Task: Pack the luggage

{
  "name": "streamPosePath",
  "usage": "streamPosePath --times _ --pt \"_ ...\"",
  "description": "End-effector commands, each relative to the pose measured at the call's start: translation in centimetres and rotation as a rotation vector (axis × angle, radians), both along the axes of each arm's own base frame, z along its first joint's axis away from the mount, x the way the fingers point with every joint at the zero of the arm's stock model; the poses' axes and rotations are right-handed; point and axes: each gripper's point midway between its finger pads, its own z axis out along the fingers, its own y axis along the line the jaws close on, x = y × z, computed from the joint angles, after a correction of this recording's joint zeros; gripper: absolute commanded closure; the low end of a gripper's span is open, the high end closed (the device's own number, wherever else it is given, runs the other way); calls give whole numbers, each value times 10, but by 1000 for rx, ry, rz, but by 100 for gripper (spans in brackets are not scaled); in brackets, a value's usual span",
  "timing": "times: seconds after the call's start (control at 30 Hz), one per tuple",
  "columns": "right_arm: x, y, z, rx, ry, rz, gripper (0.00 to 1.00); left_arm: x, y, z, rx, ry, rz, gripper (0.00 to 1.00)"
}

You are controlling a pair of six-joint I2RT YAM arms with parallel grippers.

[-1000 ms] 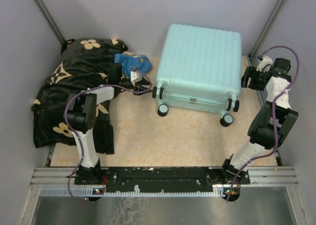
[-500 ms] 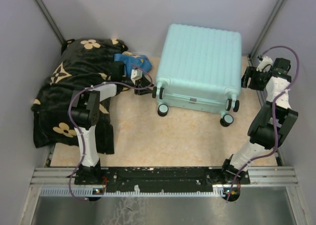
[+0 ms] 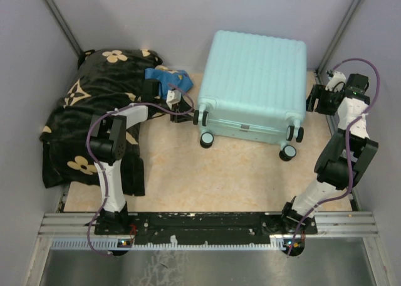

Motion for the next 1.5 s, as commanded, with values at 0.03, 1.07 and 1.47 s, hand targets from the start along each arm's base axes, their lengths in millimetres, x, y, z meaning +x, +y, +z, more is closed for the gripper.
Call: streamPosePath --times 0.03,1.07,1.47 --pt "-8 26 7 58 17 55 33 -22 -9 13 -25 25 -52 41" --pt "-10 42 4 43 26 88 33 -16 -4 27 -90 107 -34 87" --pt "-20 47 -5 67 52 91 34 0 -5 15 -72 82 81 92"
